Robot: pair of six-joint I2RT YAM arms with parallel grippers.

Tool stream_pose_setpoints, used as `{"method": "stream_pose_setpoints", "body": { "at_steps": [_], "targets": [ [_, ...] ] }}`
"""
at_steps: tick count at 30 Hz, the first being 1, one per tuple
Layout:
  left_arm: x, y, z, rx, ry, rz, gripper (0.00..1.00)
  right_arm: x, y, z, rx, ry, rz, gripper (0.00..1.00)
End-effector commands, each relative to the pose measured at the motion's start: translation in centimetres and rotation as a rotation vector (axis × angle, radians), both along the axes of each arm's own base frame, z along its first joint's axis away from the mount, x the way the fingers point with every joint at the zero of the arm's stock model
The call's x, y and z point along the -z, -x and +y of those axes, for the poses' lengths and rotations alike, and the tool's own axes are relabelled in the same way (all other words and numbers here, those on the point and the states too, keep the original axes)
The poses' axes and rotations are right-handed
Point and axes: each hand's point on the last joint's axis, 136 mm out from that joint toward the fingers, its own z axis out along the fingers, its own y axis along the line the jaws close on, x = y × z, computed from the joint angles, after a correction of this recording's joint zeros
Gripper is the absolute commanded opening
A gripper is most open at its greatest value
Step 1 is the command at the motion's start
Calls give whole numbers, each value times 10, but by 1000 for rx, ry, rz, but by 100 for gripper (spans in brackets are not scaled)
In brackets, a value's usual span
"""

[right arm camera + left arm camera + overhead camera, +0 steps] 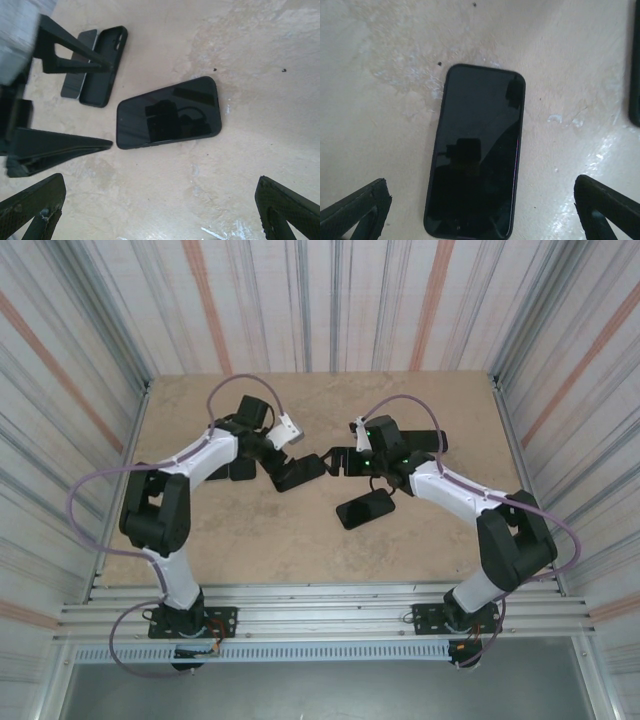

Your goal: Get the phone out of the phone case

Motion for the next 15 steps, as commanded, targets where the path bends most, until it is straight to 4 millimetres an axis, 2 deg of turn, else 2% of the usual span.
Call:
{"method": "stream_pose_setpoints", "body": {
  "at_steps": [1,5,15],
  "targets": [
    [2,-12,-4,71,-76,-79,97,-8,5,-9,-17,-4,-20,99],
    [16,-17,-10,101,-147,-108,96,-5,5,-16,-4,-7,-11,99],
    [34,-17,-23,144,-174,-89,96,-2,4,-26,13,-39,3,99]
  ]
}}
